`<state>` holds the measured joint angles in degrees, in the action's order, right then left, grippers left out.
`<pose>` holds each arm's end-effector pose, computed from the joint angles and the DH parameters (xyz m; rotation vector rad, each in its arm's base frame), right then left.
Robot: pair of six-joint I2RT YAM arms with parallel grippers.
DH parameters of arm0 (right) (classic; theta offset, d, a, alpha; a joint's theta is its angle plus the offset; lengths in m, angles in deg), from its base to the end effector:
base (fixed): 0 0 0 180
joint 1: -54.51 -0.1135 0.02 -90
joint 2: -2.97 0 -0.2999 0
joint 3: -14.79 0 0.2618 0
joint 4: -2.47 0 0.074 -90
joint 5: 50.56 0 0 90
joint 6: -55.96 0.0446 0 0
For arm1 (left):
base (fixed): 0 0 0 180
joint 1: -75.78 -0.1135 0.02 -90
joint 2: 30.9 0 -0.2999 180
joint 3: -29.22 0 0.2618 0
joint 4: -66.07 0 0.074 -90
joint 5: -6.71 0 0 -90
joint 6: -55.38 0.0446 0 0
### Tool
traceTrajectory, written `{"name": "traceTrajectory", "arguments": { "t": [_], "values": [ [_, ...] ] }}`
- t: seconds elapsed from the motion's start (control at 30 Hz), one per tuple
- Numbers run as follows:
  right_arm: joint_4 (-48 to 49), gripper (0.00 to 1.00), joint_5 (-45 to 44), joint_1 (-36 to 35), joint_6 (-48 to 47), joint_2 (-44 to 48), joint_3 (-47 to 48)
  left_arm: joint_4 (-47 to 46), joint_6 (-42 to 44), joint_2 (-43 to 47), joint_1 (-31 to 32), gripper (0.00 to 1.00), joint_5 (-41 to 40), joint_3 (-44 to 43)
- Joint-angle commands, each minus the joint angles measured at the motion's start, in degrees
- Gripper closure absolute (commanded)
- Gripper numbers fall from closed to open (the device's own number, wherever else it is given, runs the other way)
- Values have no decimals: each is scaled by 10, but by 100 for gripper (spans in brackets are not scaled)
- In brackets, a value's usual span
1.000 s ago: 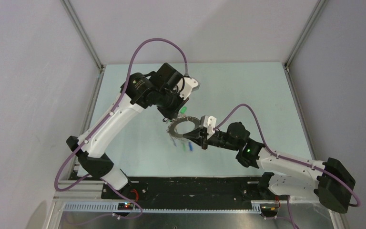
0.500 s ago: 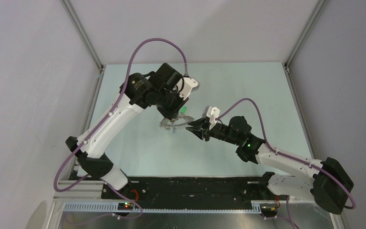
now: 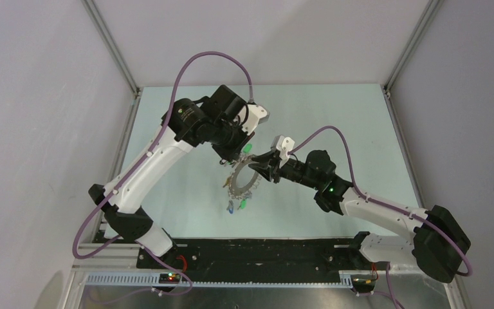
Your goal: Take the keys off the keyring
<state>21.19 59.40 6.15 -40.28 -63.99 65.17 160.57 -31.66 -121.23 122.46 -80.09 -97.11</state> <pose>0.1676 0.2114 0.3191 -0.9761 1.2652 0.8445 0.2009 -0.2167 0.4662 1.1230 2.3789 -0.3444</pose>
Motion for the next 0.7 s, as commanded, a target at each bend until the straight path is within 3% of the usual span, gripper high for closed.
{"name": "traceTrajectory", "arguments": {
  "t": [0.0, 0.67],
  "values": [
    [15, 69, 5, 6, -10, 3, 24, -14, -6, 24, -1, 100, 5, -32],
    [58, 67, 44, 1, -4, -6, 33, -16, -1, 15, -1, 100, 6, -35]
  ]
}}
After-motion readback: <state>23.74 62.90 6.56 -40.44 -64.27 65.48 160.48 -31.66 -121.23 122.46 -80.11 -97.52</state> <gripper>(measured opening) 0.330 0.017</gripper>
